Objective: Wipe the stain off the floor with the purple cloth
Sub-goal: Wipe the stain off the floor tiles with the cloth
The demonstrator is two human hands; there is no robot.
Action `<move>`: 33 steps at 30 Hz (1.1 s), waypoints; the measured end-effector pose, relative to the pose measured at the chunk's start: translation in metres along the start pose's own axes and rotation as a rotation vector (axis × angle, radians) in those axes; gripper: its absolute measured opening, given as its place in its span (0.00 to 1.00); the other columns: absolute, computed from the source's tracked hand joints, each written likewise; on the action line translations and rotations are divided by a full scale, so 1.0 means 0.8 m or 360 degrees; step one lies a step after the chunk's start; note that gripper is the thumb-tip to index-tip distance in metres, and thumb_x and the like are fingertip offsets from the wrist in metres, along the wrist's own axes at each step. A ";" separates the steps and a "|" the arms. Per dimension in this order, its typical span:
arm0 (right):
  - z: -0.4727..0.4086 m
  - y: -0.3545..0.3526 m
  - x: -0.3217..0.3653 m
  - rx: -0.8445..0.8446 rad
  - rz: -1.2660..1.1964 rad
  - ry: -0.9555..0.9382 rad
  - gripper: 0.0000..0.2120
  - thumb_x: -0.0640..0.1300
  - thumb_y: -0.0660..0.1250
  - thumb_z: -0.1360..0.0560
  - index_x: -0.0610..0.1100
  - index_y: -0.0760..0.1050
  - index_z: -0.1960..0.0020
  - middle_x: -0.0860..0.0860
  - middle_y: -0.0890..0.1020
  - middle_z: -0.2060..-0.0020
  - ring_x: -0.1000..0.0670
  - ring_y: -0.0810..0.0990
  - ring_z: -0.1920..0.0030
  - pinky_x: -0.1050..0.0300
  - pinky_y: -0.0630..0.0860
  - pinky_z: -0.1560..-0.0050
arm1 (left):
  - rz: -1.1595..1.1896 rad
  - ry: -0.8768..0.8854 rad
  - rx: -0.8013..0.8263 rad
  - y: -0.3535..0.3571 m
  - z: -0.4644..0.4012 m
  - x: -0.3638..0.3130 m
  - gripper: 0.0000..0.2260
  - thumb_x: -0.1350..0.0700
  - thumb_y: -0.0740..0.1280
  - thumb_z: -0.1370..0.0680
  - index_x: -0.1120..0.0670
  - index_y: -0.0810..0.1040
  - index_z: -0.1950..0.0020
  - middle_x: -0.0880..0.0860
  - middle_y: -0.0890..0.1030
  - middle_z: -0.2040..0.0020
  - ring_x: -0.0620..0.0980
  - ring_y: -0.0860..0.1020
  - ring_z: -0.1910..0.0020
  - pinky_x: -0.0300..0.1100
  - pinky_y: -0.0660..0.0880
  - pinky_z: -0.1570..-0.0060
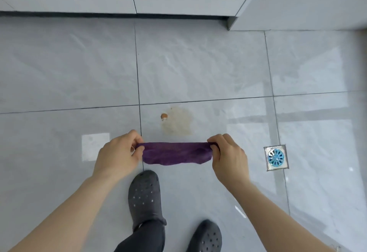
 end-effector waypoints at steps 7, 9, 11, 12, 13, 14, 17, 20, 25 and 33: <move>-0.089 0.106 -0.038 -0.0404 0.0002 -0.0078 0.11 0.32 0.64 0.22 0.43 0.81 0.48 0.46 0.81 0.54 0.40 0.78 0.56 0.44 0.75 0.54 | -0.0013 0.0198 -0.0296 0.074 -0.107 0.047 0.06 0.50 0.69 0.23 0.43 0.72 0.54 0.40 0.79 0.60 0.45 0.79 0.59 0.42 0.68 0.64; -0.108 0.118 -0.042 -0.0516 0.0015 -0.0116 0.11 0.31 0.65 0.22 0.43 0.81 0.48 0.46 0.81 0.54 0.40 0.78 0.54 0.43 0.75 0.51 | -0.0034 0.0300 -0.0393 0.078 -0.128 0.049 0.07 0.51 0.69 0.24 0.42 0.71 0.54 0.41 0.79 0.60 0.45 0.78 0.59 0.41 0.69 0.64; -0.123 0.123 -0.043 -0.0640 0.0027 -0.0175 0.11 0.31 0.65 0.23 0.44 0.81 0.47 0.46 0.81 0.53 0.40 0.77 0.52 0.44 0.74 0.50 | -0.0060 0.0395 -0.0504 0.079 -0.141 0.048 0.07 0.51 0.68 0.24 0.42 0.70 0.54 0.41 0.78 0.60 0.46 0.78 0.59 0.43 0.71 0.62; -0.129 0.121 -0.044 -0.0711 0.0028 -0.0202 0.12 0.31 0.66 0.23 0.44 0.82 0.47 0.46 0.81 0.51 0.40 0.77 0.51 0.45 0.73 0.49 | -0.0072 0.0428 -0.0557 0.080 -0.146 0.047 0.06 0.50 0.67 0.25 0.42 0.70 0.54 0.41 0.78 0.60 0.47 0.77 0.59 0.44 0.71 0.62; -0.132 0.119 -0.044 -0.0776 0.0026 -0.0217 0.12 0.31 0.66 0.23 0.45 0.82 0.46 0.46 0.80 0.49 0.40 0.77 0.49 0.46 0.72 0.48 | -0.0081 0.0449 -0.0595 0.081 -0.149 0.045 0.05 0.50 0.66 0.24 0.42 0.70 0.54 0.41 0.77 0.60 0.47 0.76 0.59 0.44 0.70 0.61; -0.135 0.117 -0.046 -0.0832 0.0025 -0.0223 0.12 0.32 0.67 0.24 0.45 0.82 0.45 0.45 0.79 0.46 0.41 0.76 0.47 0.46 0.72 0.47 | -0.0102 0.0471 -0.0619 0.085 -0.151 0.044 0.05 0.50 0.65 0.24 0.42 0.70 0.54 0.41 0.77 0.59 0.47 0.76 0.59 0.43 0.68 0.59; -0.129 0.132 -0.053 -0.0864 0.0005 -0.0197 0.17 0.38 0.70 0.24 0.47 0.77 0.36 0.45 0.76 0.37 0.41 0.74 0.39 0.45 0.73 0.42 | -0.0256 0.0593 -0.0587 0.108 -0.153 0.038 0.06 0.51 0.66 0.24 0.45 0.73 0.48 0.43 0.77 0.52 0.50 0.77 0.52 0.40 0.65 0.49; -0.112 0.190 -0.038 -0.0605 0.0053 -0.0338 0.25 0.54 0.67 0.21 0.51 0.69 0.26 0.46 0.72 0.27 0.42 0.70 0.27 0.41 0.70 0.30 | -0.0374 0.0612 -0.0573 0.117 -0.153 0.047 0.17 0.45 0.64 0.22 0.47 0.73 0.35 0.46 0.77 0.37 0.51 0.75 0.38 0.43 0.64 0.34; -0.120 0.288 -0.016 -0.0194 0.0371 -0.0420 0.38 0.75 0.52 0.23 0.61 0.51 0.18 0.45 0.52 0.16 0.41 0.45 0.16 0.28 0.47 0.20 | -0.0466 0.0512 -0.0622 0.101 -0.177 0.068 0.29 0.40 0.57 0.19 0.49 0.64 0.21 0.52 0.68 0.21 0.55 0.65 0.22 0.52 0.54 0.20; -0.155 0.301 -0.025 -0.0282 0.0543 -0.0375 0.36 0.73 0.52 0.21 0.62 0.50 0.18 0.46 0.48 0.15 0.41 0.45 0.16 0.26 0.49 0.22 | -0.0567 0.0264 -0.0671 0.119 -0.230 0.097 0.32 0.41 0.49 0.18 0.55 0.53 0.17 0.55 0.54 0.16 0.54 0.50 0.16 0.60 0.49 0.19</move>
Point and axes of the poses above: each hand's wrist, its own z-axis away from the middle knuckle, its own y-axis out of the palm, x = y × z, the point moved 10 cm from there along -z, towards the middle knuckle
